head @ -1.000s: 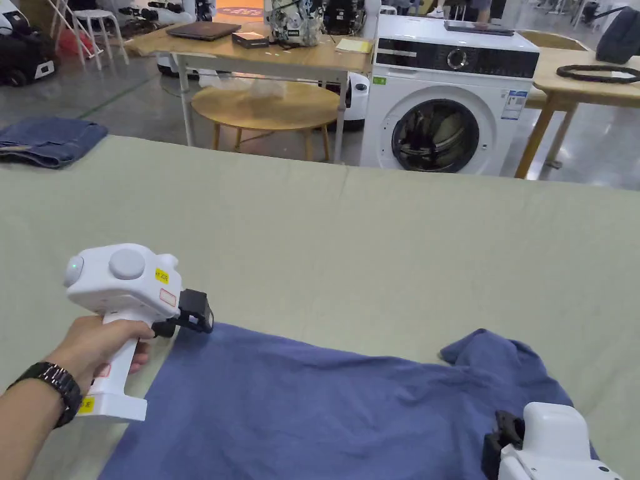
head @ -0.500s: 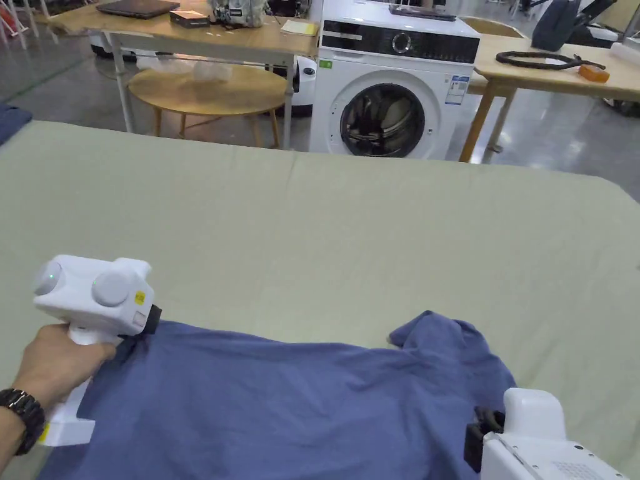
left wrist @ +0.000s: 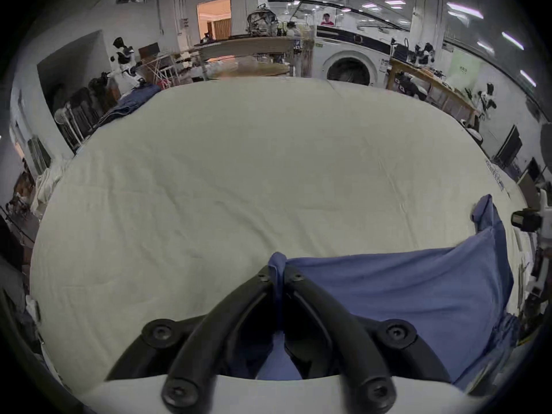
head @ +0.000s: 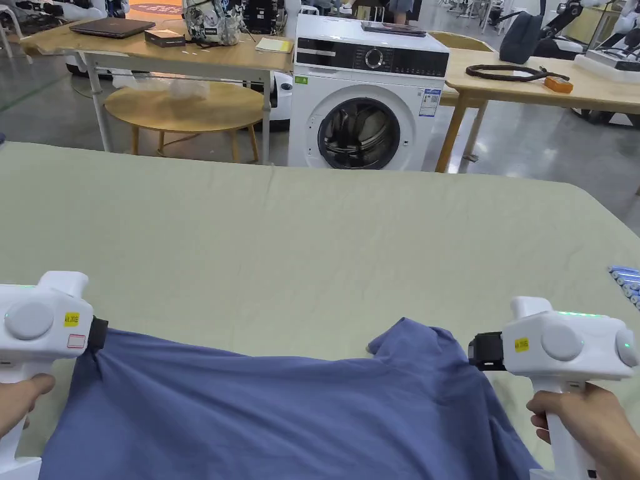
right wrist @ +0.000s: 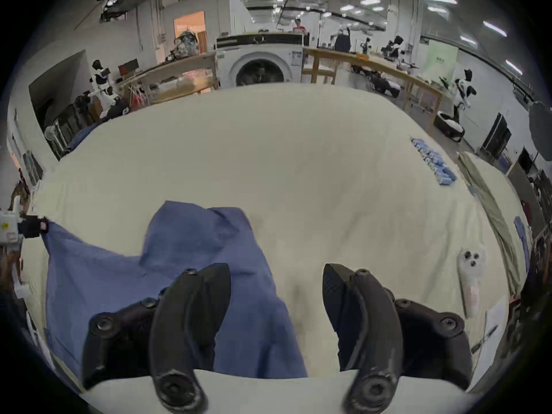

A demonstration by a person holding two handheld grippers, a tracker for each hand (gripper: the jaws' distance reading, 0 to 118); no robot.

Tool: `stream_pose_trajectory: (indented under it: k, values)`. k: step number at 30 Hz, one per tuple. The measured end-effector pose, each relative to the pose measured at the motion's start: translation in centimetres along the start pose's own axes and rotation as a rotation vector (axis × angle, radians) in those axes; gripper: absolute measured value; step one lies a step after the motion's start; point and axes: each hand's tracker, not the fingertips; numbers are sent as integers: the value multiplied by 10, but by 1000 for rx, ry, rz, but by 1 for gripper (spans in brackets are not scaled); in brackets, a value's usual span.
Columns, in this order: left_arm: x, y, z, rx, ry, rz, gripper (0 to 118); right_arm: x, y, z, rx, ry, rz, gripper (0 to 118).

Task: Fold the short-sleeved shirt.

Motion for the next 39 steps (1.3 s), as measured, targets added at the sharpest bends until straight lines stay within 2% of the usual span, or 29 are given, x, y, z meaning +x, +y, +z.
stream_pose_trajectory:
  k: [5,7,9,10,11,12,13,14,17,20,21,23,28,34,39]
  values:
    - [-7,-4,0,-8,21,13,0,-1,-4,-40,-132,43,-36,66]
    - [-6,-7,1,-17,24,15,0,-8,-10,-42,-149,51,-30,66]
    - [-6,-9,0,-20,29,11,0,-18,-13,-40,-144,18,0,65]
    - [-7,-11,-1,-23,27,14,0,-22,-12,-39,-141,9,9,61]
    - [-7,-11,-1,-26,27,18,0,-20,-10,-41,-140,4,16,52]
    - [-7,-12,-1,-27,29,22,0,-23,-9,-40,-131,-5,28,37]
    - [-7,-13,-2,-27,28,27,0,-25,-10,-39,-120,0,46,17]
    - [-5,-14,0,-26,26,29,0,-27,-10,-38,-120,11,54,4]
    - [-3,-16,5,-22,21,29,0,-30,-13,-30,-98,-1,69,2]
    - [-5,-15,23,22,-1,47,0,-27,-12,-4,1,10,21,1]
    - [-6,-14,30,35,-7,51,0,-27,-11,6,30,14,33,1]
    - [-6,-10,51,74,-20,55,0,-33,-11,39,123,-9,58,1]
    - [-4,1,116,210,-42,56,0,-34,-5,117,320,-1,22,1]
    - [-9,18,206,366,-35,57,0,-44,-4,222,538,-5,17,1]
    - [-16,41,267,456,-31,70,0,-49,16,285,641,-6,1,1]
